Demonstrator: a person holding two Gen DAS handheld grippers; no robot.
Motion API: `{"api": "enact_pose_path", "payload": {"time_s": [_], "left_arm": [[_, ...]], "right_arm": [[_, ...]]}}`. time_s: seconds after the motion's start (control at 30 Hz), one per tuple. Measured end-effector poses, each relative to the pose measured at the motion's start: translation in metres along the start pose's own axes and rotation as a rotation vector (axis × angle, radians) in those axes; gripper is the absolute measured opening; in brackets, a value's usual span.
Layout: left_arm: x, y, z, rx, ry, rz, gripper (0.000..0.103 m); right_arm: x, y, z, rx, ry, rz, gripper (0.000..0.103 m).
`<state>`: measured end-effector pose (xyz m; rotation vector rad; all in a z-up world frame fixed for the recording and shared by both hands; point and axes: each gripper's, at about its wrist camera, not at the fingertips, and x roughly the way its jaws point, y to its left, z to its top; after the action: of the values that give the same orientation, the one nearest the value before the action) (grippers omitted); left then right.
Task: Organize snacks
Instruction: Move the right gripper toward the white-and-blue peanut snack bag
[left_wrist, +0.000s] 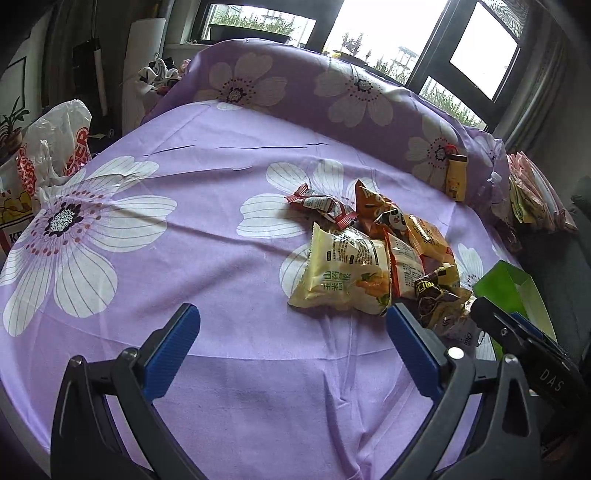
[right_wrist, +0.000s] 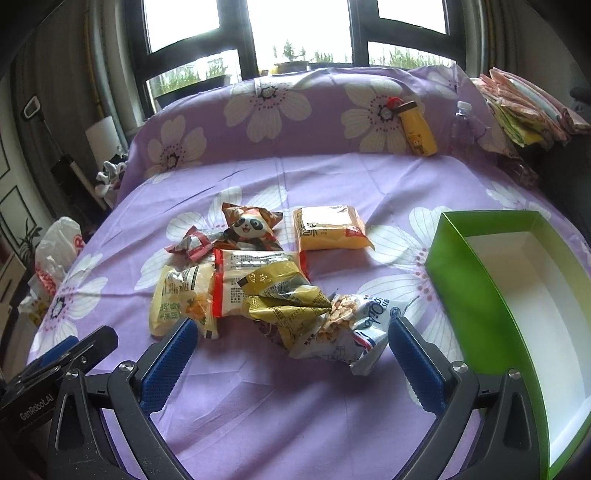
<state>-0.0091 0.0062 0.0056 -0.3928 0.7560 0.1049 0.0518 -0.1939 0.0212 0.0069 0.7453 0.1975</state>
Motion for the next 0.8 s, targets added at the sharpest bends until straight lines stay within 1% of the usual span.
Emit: {"api": "enact_pose_path", "payload": {"time_s": [0.13,0.4,0.5,0.57,0.6,0.67,0.73,0.77,0.8], "left_arm": [[0.000,-0.001,-0.001,0.001,0.003,0.008,0.099],[-0.003,0.000,0.001,0.005,-0.007,-0.012,0.094],[-0.003,0.000,0.001,0.006,-0.007,-0.022,0.092],[-0.003,0.000,0.001,0.007,-0.005,-0.031,0.087],[-0.003,-0.001,0.001,0.008,-0.004,-0.035,0.086],[-0.003,-0.002,0.001,0.010,0.000,-0.044,0.085],[-0.003,-0.004,0.001,0.016,0.005,-0.053,0.081],[-0.003,-0.004,0.001,0.018,0.005,-0.057,0.079],[-0.003,-0.005,0.001,0.018,0.006,-0.061,0.076]], "right_arm": [[-0.001,-0.003,0.000,0.018,0.000,0.012,0.102],[0.000,-0.006,0.000,0.039,0.006,0.019,0.102],[-0.001,-0.009,0.001,0.054,0.004,0.036,0.102],[-0.003,-0.012,0.002,0.071,0.005,0.056,0.094],[-0.004,-0.016,0.003,0.086,0.008,0.071,0.089],[-0.005,-0.024,0.005,0.128,0.017,0.099,0.084],[-0.003,-0.033,0.008,0.174,0.036,0.121,0.076],[0.000,-0.036,0.011,0.192,0.055,0.131,0.073],[0.003,-0.039,0.014,0.209,0.074,0.141,0.069]]}}
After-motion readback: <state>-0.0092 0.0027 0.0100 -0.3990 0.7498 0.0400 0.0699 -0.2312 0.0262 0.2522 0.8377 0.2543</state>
